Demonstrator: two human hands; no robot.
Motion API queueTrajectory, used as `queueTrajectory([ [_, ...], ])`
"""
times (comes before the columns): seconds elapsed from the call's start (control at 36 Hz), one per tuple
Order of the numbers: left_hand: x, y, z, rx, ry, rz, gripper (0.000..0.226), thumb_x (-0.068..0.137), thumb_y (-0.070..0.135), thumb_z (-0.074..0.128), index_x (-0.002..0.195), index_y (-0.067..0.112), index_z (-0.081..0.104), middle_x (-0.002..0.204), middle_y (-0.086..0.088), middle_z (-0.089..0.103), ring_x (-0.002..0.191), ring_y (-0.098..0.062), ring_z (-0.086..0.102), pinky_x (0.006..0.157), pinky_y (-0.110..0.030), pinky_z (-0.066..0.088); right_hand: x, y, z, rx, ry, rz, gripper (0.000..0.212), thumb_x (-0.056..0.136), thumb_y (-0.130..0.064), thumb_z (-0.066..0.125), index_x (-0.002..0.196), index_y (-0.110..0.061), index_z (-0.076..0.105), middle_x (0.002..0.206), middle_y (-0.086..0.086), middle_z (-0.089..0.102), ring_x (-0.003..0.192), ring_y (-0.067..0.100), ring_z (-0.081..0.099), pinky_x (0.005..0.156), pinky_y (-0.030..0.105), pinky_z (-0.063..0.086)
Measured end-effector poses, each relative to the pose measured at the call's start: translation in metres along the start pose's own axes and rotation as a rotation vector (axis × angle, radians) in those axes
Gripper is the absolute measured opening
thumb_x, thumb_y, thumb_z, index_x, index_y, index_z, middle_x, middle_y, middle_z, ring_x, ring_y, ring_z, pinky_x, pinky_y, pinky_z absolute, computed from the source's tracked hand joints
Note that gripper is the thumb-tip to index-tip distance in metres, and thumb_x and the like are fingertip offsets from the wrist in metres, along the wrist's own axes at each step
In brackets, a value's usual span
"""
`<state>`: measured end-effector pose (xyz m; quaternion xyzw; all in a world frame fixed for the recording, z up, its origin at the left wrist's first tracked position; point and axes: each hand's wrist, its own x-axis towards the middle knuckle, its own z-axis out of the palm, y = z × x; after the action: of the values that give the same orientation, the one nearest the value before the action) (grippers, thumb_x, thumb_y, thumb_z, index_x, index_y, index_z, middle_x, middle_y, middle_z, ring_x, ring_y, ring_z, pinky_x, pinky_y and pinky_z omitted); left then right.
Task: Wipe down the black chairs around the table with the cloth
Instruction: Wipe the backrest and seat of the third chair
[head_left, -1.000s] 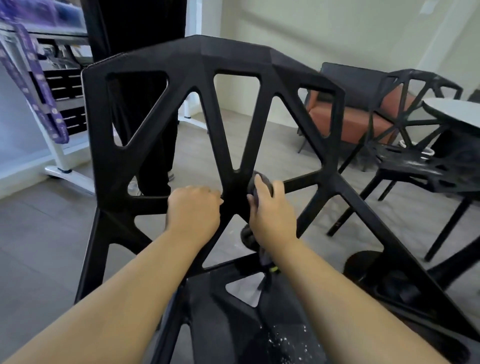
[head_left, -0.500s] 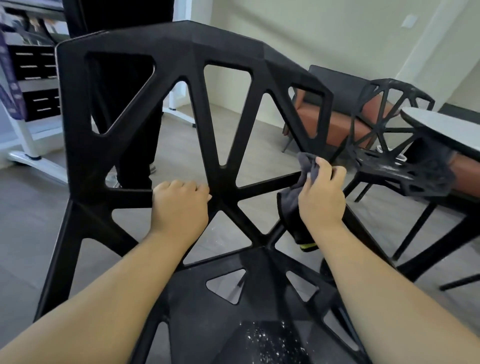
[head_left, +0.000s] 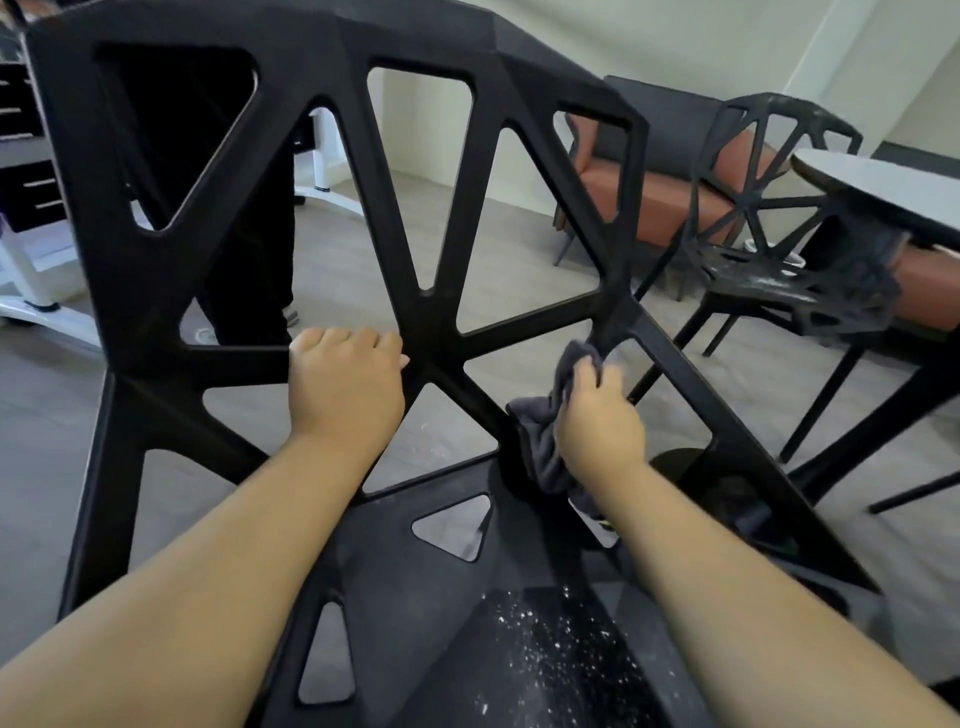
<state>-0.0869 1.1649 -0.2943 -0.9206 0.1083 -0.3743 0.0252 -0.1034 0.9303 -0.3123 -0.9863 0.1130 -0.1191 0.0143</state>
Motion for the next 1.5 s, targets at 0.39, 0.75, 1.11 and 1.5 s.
queueTrajectory([
  [0.39, -0.005, 0.0, -0.007, -0.045, 0.018, -0.002, 0.023, 0.067, 0.014, 0.081, 0.06, 0.008, 0.061, 0.05, -0.005, 0.051, 0.047, -0.025, 0.05, 0.057, -0.03, 0.037, 0.006, 0.009, -0.03, 0.13, 0.105, 0.062, 0.04, 0.099, -0.022, 0.042, 0.136, -0.009, 0.038, 0.132, 0.016, 0.038, 0.099, 0.041, 0.056, 0.075, 0.039, 0.042],
  [0.75, -0.006, 0.0, -0.013, -0.057, -0.076, -0.005, 0.021, 0.065, 0.007, 0.08, 0.059, 0.006, 0.06, 0.052, -0.007, 0.053, 0.05, -0.026, 0.052, 0.063, -0.033, 0.041, -0.042, -0.026, 0.017, 0.212, -0.389, 0.028, 0.038, 0.094, -0.05, 0.04, 0.104, -0.018, 0.056, 0.113, 0.007, 0.053, 0.093, 0.028, 0.056, 0.081, 0.037, 0.048],
  [1.11, -0.012, -0.017, -0.053, -0.005, -0.406, 0.103, 0.043, 0.097, 0.029, 0.043, 0.138, 0.017, 0.038, 0.137, 0.0, 0.045, 0.128, -0.021, 0.039, 0.111, -0.038, 0.019, -0.059, -0.025, 0.003, 0.159, -0.363, -0.183, 0.032, 0.084, -0.041, 0.06, 0.066, -0.022, 0.042, 0.08, -0.002, 0.047, 0.077, 0.025, 0.055, 0.059, 0.03, 0.037],
  [1.5, -0.019, -0.036, -0.065, 0.039, -0.381, 0.05, 0.035, 0.095, 0.018, 0.043, 0.13, 0.017, 0.045, 0.118, 0.002, 0.055, 0.106, -0.02, 0.049, 0.092, -0.031, 0.034, -0.029, -0.103, -0.038, 0.13, 0.048, -0.447, 0.061, 0.094, -0.036, 0.051, 0.148, -0.027, 0.024, 0.127, 0.012, 0.037, 0.09, 0.035, 0.055, 0.065, 0.033, 0.035],
])
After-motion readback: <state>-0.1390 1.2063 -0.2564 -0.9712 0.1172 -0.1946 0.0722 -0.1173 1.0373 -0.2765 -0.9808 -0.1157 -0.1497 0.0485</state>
